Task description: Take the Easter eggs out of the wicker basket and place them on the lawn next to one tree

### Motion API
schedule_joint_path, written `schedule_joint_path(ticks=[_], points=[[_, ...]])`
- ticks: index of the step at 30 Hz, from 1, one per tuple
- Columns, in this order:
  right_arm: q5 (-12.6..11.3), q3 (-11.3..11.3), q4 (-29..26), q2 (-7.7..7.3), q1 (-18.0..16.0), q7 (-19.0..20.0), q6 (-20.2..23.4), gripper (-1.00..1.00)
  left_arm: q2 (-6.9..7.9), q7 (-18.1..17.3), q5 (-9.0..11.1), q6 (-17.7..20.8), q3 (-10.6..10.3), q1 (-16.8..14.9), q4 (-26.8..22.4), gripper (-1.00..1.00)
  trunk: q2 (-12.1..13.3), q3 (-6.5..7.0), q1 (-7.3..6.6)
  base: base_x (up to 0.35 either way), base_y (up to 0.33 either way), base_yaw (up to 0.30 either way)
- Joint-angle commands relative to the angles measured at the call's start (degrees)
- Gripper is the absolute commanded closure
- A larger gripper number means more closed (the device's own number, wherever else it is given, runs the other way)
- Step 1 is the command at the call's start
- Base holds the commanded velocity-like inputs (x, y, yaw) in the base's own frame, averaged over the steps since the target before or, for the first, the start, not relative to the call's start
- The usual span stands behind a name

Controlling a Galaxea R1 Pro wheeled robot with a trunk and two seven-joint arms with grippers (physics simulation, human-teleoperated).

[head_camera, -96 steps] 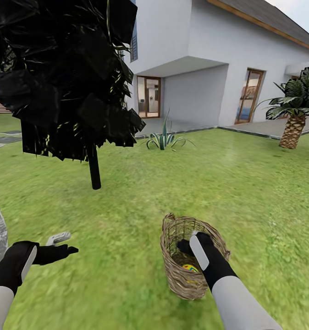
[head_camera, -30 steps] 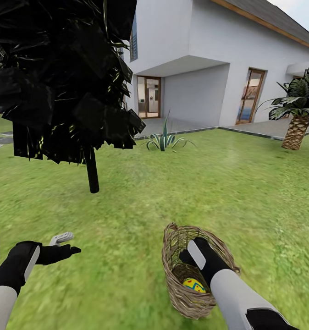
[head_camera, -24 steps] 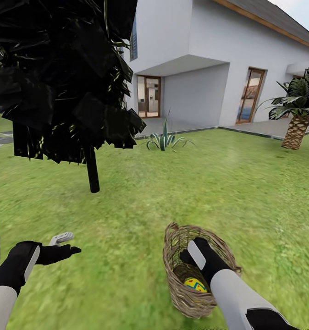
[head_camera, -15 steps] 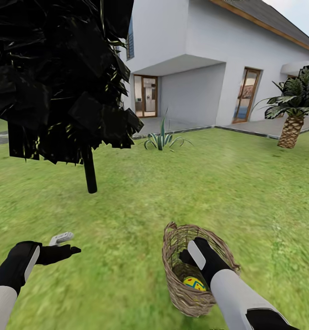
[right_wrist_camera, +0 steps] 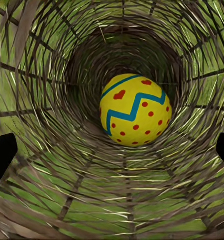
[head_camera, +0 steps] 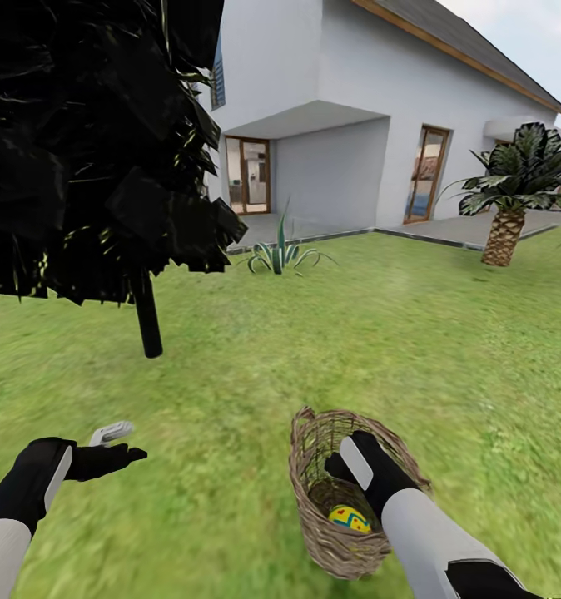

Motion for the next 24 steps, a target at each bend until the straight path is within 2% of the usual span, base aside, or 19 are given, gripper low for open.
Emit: schedule_joint_path(ticks=[1, 14, 24], points=[[-0.48, -0.08, -0.08, 0.04, -0.03, -0.46, 0.10, -1.00, -0.02, -0.39, -0.32, 0.26, 0.18, -0.03, -0.05, -1.00, -0.03, -0.05, 0.00, 0.060, 0.067, -0.180], [-0.42, 0.02, -0.08, 0.04, -0.03, -0.46, 0.17, -1.00, -0.02, -0.40, -0.38, 0.09, 0.35, -0.03, -0.05, -1.00, -0.03, 0.02, 0.00, 0.065, 0.015, -0.134], [-0.47, 0.11, -0.08, 0.04, -0.03, -0.46, 0.18, -1.00, -0.02, -0.39, -0.40, 0.09, 0.36, -0.03, -0.05, -1.00, -0.03, -0.02, 0.00, 0.133, 0.076, -0.022]])
